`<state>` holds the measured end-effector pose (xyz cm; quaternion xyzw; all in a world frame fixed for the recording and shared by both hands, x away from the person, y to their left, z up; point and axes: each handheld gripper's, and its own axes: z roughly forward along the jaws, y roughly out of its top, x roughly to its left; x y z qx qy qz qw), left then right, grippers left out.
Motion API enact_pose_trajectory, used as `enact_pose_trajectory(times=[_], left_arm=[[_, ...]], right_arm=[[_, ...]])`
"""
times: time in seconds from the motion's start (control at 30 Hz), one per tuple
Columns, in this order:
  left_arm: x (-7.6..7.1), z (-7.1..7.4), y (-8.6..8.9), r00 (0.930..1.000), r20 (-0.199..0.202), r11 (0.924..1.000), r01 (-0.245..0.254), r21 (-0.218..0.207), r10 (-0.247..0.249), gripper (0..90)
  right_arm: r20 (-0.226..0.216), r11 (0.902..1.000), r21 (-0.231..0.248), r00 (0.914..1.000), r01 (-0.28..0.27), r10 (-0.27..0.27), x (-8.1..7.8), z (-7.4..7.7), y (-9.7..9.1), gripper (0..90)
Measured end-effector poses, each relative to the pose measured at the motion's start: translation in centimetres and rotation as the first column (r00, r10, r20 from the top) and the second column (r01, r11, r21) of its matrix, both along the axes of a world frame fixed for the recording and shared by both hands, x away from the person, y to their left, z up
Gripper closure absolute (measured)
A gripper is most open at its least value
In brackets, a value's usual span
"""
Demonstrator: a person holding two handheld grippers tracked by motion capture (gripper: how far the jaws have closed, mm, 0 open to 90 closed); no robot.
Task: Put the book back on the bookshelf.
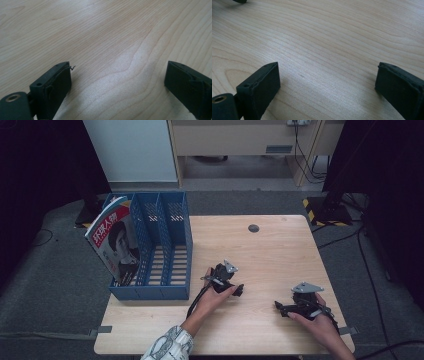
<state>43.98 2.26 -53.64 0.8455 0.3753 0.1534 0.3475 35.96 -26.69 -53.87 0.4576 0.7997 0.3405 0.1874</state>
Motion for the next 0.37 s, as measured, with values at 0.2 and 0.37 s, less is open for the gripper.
enact_pose_trajectory(times=[0.2, 0.37], left_arm=[[0.18, -0.11, 0.45, 1.0000, 0.002, 0.9996, 0.006, -0.028, -0.006, 6.3], [0.11, -0.15, 0.28, 0.9998, 0.007, 0.9998, 0.017, -0.008, -0.017, 4.7]], right_arm=[[0.002, 1.0000, -0.002, 1.0000, -0.001, 0.001, 0.00, 0.00, -0.01, 6.2], [0.004, 1.0000, -0.002, 1.0000, 0.001, -0.001, -0.02, -0.01, 0.00, 6.1]])
